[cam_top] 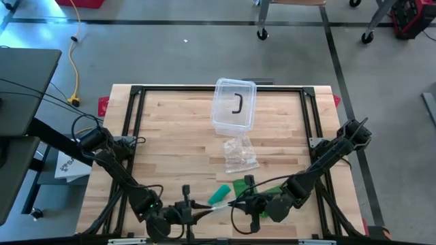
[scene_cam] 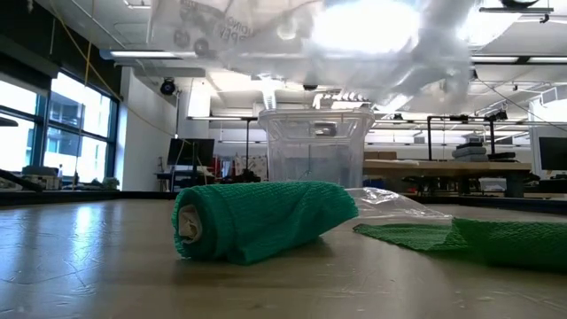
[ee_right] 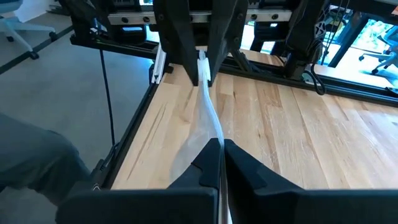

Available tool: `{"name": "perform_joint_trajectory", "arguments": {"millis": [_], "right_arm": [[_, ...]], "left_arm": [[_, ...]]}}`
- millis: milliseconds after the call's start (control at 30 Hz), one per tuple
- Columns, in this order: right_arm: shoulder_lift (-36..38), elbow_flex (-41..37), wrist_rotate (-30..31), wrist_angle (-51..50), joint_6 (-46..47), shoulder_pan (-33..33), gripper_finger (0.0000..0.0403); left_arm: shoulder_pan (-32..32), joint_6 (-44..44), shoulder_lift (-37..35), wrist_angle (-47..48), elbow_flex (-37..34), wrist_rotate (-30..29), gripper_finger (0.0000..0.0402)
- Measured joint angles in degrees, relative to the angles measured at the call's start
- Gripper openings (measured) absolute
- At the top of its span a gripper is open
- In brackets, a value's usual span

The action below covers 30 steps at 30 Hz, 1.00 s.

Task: Roll bandage
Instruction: Open the transparent zip bag

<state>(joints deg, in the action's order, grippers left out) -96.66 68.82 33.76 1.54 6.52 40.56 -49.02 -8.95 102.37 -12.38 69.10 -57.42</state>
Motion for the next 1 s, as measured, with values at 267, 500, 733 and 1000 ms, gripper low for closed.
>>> {"name": "perform_joint_trajectory", "arguments": {"millis": [267,500,733,1000], "right_arm": [[0.00,0.04,-0.07,-0.07,0.09,0.00,0.0000],[0.00,0.07,0.42,-2.15,0.84,-0.02,0.0018],[1.11,3.66,3.64,-3.64,-0.53,-0.72,0.0125],[-3.92,8.17,-5.57,-3.58,-1.57,-4.44,0.0162]], "left_arm": [[-1.05,2.15,0.00,-1.44,0.00,-2.00,0.0001],[-0.76,1.68,0.00,-1.19,0.00,-3.58,0.0001],[0.38,-4.62,0.00,1.51,0.00,-3.46,0.0001],[3.47,-8.74,0.00,2.52,0.00,1.15,0.0000]]}}
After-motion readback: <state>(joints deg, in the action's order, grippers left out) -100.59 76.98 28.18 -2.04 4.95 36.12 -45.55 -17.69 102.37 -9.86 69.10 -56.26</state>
